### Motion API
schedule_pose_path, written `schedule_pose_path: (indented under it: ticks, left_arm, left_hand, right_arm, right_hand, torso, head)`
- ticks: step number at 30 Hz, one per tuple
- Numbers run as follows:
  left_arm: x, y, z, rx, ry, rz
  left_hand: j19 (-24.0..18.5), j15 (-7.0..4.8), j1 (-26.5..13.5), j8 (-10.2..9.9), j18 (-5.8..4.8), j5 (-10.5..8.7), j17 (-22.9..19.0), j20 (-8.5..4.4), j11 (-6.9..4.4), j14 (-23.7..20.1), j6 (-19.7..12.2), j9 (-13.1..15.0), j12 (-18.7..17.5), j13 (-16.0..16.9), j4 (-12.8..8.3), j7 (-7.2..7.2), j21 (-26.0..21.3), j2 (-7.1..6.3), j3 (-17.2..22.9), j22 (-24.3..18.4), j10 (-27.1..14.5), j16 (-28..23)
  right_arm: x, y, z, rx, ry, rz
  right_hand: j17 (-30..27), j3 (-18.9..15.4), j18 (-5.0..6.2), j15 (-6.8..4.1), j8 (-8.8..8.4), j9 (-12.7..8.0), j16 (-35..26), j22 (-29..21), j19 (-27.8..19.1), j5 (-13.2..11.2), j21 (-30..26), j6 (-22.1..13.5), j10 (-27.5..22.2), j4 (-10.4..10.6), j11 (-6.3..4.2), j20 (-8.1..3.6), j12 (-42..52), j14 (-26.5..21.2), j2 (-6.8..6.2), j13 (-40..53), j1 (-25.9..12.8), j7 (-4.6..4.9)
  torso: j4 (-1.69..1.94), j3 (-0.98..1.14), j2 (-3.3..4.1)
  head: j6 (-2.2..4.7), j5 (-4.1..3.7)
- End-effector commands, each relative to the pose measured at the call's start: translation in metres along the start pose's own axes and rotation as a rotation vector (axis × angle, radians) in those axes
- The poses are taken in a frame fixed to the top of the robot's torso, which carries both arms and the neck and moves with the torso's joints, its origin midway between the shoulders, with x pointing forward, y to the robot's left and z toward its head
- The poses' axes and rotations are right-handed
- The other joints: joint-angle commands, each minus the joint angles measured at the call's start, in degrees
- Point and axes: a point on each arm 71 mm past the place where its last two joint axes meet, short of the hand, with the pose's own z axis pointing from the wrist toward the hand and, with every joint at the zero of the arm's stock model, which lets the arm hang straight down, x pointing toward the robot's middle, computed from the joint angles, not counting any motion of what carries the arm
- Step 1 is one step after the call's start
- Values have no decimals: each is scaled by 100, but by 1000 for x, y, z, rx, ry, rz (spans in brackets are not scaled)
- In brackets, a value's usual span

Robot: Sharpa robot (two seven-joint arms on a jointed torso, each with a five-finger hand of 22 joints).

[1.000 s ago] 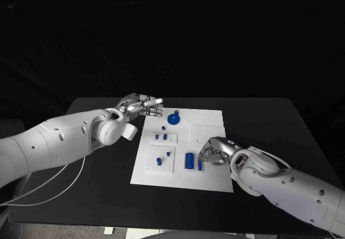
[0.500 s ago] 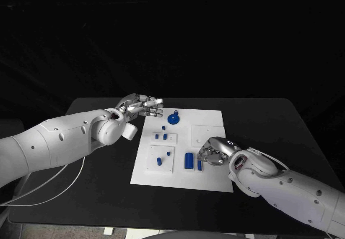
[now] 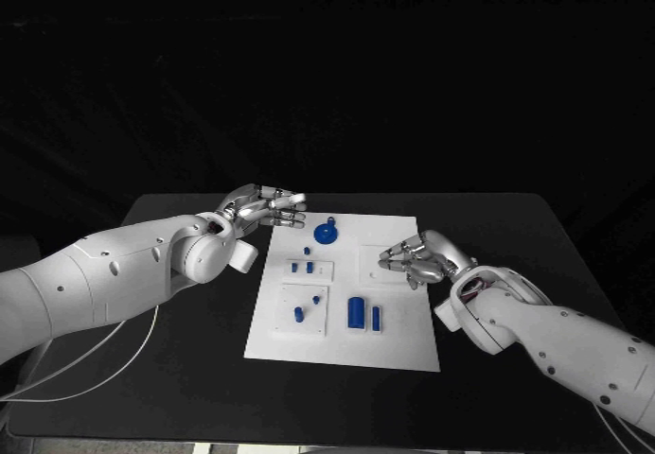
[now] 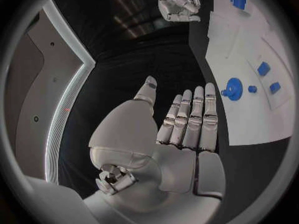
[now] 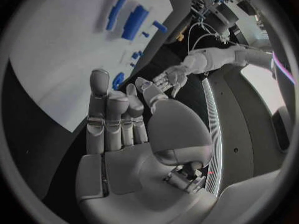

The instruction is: Assemble the parts on the task board

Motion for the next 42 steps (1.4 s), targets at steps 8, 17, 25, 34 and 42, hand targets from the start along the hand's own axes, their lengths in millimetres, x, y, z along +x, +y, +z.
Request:
schedule_pose_path:
  ticks: [8, 17, 25, 34, 42]
  left_arm:
    - [-8, -1, 9, 24, -60, 23]
    - [-31, -3, 8, 15, -164, 24]
    - [-42, -8, 11, 17, -209, 14]
    - [-42, -9, 18, 17, -223, -1]
    - [-33, -4, 15, 17, -224, 9]
  left_hand:
    - [33, -4, 19, 31, 46, -6, 6, 18, -44, 69, 357, 15, 22, 3, -43, -75, 15, 106, -25, 13, 64, -17]
    - [69, -102, 45, 14, -15, -4, -8, -37, -304, 156, 604, 9, 13, 1, -65, -352, 12, 132, 3, 13, 157, -28]
    - [10, -137, 17, -66, -5, -7, -17, 7, -352, -63, 38, -37, -21, -6, -58, -401, -4, 72, -8, 6, -198, -33]
    - [-23, -106, 6, -62, 90, -8, -14, 78, -346, -120, -276, -47, -27, -15, -37, -371, -5, 18, 56, 1, -465, -28]
    - [-5754, -962, -3122, -394, -488, -283, -374, -859, -1015, -5773, -4942, -367, -354, -334, 1, -1042, -404, -193, 154, -404, -5611, -371]
  right_arm:
    - [-44, -30, 26, 59, -147, 320]
    - [-67, -38, 46, 106, -170, 526]
    - [-83, -37, 65, 91, -148, 632]
    - [-80, -32, 73, 87, -112, 658]
    - [-80, -29, 70, 95, -177, 621]
  right_hand:
    - [-908, -106, -32, 91, -6, -20, -1528, -987, -278, -95, -1087, -255, -832, -107, 77, 70, -1811, -441, 178, -1595, 111, 107]
    - [-3335, 601, 30, 879, -24, -42, -4714, -3751, -2194, -92, -1764, -740, -906, 9, 754, 947, -5344, -1191, 33, -5691, -228, 387]
    - [-5129, 227, 132, 1335, -28, -53, -5083, -5883, -3161, -159, -1743, -1035, -1765, 346, 1005, 1562, -5466, -2195, 95, -6326, -48, 407]
    - [-5136, 120, 190, 1375, -45, -66, -5091, -6093, -3332, -439, -1726, -1287, -1918, 471, 1024, 1661, -5471, -2314, 241, -6324, 68, 394]
    - [-5480, -809, -435, 525, -387, -408, -5443, -6469, -8405, -2519, -2152, -6816, -7653, 1028, 188, 636, -5809, -8262, 60, -6655, -6771, -353]
  torso:
    - [-128, -26, -248]
    - [-222, -43, -474]
    - [-266, -93, -632]
    - [-269, -82, -696]
    - [-154, -86, -749]
  head:
    - [137, 10]
    - [318, -17]
    - [513, -14]
    - [552, 135]
    - [647, -39]
